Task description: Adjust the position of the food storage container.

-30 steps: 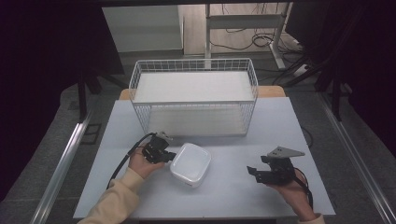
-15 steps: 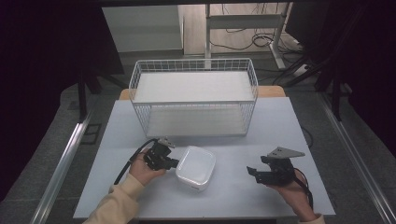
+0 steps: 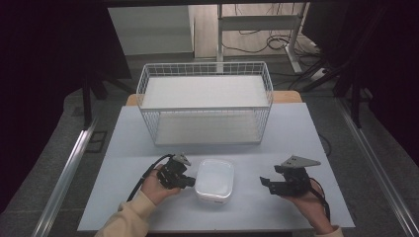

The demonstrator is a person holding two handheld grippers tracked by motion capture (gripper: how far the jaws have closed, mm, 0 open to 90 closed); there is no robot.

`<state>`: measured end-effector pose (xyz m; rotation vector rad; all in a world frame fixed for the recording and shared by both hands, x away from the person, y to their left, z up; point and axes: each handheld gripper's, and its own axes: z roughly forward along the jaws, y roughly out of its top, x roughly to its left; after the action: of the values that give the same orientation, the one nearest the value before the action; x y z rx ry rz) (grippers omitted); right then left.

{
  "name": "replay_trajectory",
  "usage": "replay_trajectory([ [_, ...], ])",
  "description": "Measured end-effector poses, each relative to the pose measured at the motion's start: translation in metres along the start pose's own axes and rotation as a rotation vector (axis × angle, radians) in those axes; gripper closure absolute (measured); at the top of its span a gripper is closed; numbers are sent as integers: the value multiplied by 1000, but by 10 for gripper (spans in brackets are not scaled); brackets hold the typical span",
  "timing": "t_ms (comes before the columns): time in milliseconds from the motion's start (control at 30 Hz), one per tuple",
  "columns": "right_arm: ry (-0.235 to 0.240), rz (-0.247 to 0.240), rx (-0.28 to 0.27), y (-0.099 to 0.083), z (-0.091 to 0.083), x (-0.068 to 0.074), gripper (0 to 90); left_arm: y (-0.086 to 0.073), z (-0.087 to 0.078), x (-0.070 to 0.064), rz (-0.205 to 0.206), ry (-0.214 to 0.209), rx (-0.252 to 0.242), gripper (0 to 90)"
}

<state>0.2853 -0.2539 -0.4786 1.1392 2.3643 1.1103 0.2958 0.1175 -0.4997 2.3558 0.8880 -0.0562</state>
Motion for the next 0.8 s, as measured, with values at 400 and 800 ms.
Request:
replay_trajectory([
  [400,1,2,-10,0,0,1,280,-3,-8,-4,4,3,-38,898],
  [800,54,28,-46,3,-1,3,268,-20,-53,20,-199,91,-301,480],
])
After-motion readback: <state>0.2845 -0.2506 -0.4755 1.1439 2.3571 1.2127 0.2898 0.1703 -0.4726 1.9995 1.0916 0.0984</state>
